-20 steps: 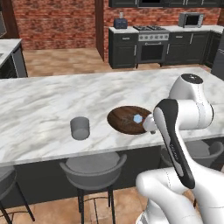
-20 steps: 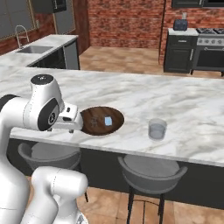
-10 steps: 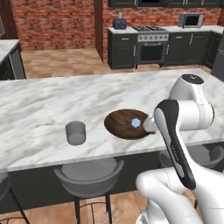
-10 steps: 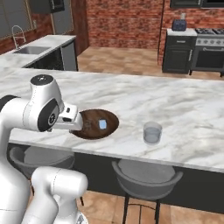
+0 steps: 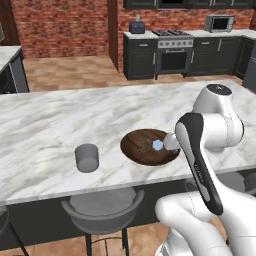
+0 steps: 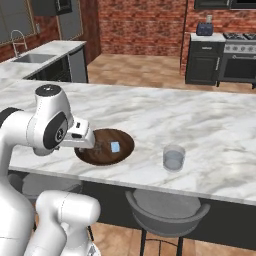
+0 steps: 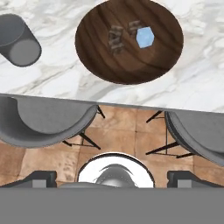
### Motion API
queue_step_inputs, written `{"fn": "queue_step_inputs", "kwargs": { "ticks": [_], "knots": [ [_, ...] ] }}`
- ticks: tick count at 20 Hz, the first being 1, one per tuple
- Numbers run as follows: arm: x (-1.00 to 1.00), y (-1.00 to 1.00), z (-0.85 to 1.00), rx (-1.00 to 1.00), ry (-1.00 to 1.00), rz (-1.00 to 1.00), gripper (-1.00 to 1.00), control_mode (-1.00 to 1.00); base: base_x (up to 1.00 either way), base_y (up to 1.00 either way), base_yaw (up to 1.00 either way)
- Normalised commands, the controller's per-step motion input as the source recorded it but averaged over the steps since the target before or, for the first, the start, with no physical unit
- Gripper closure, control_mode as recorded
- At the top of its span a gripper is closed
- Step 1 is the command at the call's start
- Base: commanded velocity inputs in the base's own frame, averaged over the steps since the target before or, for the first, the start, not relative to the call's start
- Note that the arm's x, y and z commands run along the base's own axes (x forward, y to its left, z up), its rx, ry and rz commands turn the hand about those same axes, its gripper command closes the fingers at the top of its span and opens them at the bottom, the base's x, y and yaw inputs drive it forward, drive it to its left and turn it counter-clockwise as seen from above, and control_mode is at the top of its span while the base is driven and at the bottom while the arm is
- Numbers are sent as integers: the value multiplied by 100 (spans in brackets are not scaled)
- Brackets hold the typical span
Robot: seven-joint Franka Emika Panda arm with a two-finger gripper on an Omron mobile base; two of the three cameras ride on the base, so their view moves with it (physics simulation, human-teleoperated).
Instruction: There are four ice cubes in the ice bowl. Place two ice cubes in each glass of water.
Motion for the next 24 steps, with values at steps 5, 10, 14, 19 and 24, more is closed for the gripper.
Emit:
{"fn": "queue_step_inputs", "kwargs": {
  "ticks": [5,10,14,19,24],
  "knots": [
    [6,-4,0,0,0,0,-100,-100,26,-25,0],
    [50,-2,0,0,0,0,-100,-100,0,0,0],
    [49,0,0,0,0,0,-100,-100,0,0,0],
    [26,-20,-1,-3,3,0,-100,-100,0,0,0],
    [26,-20,-11,-10,3,2,-100,-100,0,0,0]
  ]
}}
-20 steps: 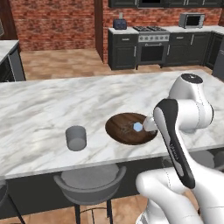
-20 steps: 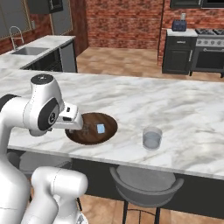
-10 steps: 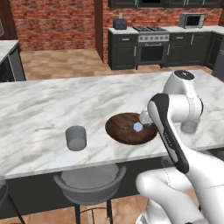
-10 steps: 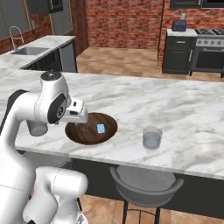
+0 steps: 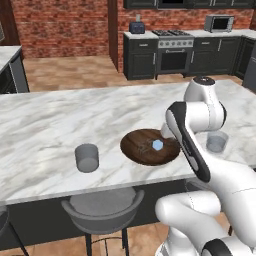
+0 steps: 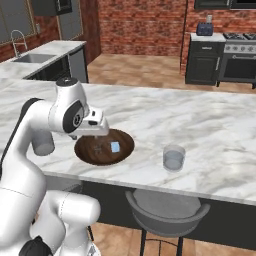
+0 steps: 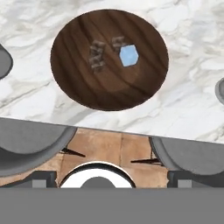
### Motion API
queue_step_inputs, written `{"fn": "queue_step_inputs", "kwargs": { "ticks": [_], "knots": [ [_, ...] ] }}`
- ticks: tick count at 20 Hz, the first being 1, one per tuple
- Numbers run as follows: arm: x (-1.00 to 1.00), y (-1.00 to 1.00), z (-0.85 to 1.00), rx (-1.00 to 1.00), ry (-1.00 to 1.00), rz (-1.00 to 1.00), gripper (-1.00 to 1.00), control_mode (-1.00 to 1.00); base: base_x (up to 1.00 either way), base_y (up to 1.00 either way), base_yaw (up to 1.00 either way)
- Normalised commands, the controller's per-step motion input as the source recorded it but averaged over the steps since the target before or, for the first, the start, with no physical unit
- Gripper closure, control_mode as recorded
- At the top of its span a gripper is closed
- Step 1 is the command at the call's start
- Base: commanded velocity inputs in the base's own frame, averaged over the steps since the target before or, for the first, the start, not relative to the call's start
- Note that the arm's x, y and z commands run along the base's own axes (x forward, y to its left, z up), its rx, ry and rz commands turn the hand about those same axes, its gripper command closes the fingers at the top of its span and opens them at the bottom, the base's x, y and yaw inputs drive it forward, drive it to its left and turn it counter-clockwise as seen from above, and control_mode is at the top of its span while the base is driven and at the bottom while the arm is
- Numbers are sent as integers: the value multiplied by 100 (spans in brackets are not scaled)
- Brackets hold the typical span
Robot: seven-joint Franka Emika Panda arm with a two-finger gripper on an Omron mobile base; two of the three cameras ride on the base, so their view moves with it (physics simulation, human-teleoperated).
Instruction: There are four ice cubes in the ice bowl. Place two ice cubes in each glass of water.
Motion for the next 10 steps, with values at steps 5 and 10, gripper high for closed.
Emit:
{"fn": "queue_step_inputs", "kwargs": {
  "ticks": [5,10],
  "knots": [
    [4,-31,-26,-4,0,9,-100,-100,0,0,0],
    [1,-23,-20,0,0,12,-100,-100,0,0,0]
  ]
}}
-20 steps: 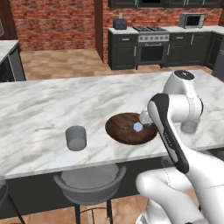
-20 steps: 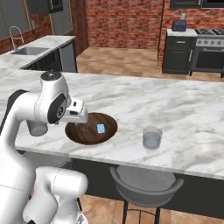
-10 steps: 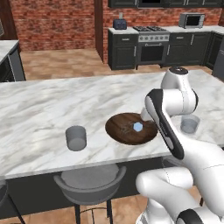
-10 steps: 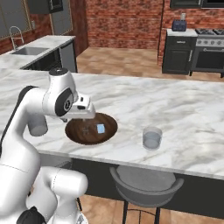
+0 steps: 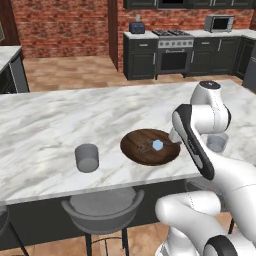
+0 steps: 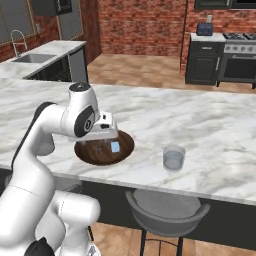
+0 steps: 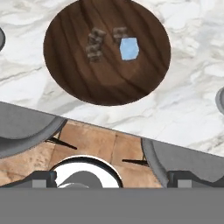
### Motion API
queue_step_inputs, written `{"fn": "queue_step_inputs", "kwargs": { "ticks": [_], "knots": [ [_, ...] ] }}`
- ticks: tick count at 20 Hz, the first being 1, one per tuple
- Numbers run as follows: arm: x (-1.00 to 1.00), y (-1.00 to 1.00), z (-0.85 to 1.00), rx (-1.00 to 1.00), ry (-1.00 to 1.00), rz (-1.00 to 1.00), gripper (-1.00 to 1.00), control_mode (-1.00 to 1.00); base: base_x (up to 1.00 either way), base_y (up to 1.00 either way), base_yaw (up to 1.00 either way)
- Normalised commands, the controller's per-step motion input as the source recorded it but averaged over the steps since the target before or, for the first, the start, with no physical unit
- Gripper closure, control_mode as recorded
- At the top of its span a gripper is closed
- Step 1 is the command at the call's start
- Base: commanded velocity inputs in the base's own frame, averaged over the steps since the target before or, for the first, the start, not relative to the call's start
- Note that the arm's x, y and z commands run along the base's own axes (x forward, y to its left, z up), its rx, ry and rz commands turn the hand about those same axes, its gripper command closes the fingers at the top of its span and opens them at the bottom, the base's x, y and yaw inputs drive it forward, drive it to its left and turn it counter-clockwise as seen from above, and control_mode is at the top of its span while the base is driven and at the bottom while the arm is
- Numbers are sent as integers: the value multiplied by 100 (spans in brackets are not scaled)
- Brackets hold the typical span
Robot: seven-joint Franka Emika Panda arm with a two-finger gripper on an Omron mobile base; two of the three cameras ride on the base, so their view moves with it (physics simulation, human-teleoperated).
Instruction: There are four ice cubes in the ice bowl. Place two ice cubes in each glass of water.
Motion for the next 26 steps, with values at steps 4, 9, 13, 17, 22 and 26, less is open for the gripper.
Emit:
{"fn": "queue_step_inputs", "kwargs": {
  "ticks": [4,9,13,17,22,26],
  "knots": [
    [27,0,-22,0,2,10,-100,-100,0,0,0],
    [37,5,-23,0,2,7,-100,-100,0,0,0],
    [32,2,-21,0,4,3,-100,-100,0,0,0],
    [22,0,-14,0,6,-1,-100,-100,0,0,0],
    [21,8,-15,0,5,-5,-100,-100,0,0,0],
    [22,13,-25,-2,7,-5,-100,-100,0,0,0]
  ]
}}
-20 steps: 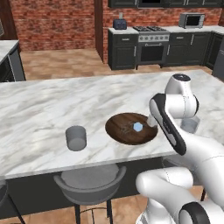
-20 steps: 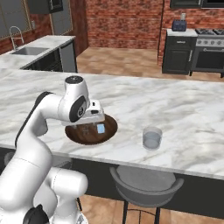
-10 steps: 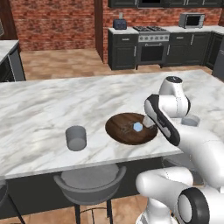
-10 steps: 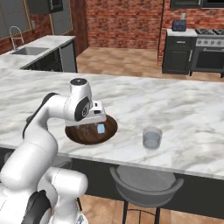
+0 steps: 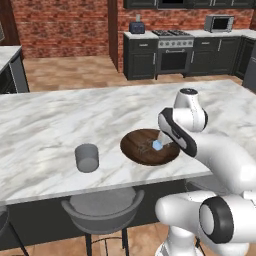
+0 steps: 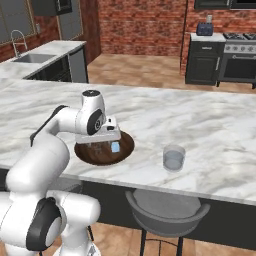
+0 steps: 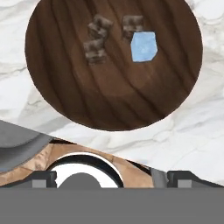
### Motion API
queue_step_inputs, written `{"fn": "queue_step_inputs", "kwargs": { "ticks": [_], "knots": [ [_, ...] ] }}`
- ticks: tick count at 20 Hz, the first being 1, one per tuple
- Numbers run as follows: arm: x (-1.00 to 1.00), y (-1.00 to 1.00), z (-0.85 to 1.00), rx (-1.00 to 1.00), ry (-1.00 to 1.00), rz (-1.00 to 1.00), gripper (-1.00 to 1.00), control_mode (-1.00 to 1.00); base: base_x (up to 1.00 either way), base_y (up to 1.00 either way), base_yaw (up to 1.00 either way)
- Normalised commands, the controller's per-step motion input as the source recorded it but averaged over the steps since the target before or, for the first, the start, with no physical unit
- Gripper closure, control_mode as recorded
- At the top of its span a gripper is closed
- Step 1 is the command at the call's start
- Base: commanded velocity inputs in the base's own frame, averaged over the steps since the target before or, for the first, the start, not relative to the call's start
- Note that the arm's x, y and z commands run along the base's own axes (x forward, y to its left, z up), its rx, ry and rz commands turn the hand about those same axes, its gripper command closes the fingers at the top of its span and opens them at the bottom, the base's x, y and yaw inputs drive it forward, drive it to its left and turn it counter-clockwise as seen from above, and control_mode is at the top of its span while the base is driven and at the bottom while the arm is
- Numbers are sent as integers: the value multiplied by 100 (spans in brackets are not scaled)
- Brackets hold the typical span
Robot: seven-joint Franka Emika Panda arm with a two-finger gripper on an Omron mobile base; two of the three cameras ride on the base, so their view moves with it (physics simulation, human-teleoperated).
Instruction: There are four ice cubes in the ice bowl. Place two ice cubes in each glass of water.
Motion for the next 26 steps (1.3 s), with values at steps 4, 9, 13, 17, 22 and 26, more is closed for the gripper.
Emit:
{"fn": "queue_step_inputs", "kwargs": {
  "ticks": [4,9,13,17,22,26],
  "knots": [
    [30,0,-33,0,1,-2,-100,-100,0,0,0],
    [38,0,-33,0,0,0,-100,-100,0,0,0],
    [39,0,-19,0,0,0,-100,-100,0,0,0],
    [32,-1,-24,0,0,0,-100,-100,0,0,0],
    [32,-1,-28,0,1,0,-100,-100,0,0,0],
    [37,-7,-24,0,1,0,-100,-100,0,0,0]
  ]
}}
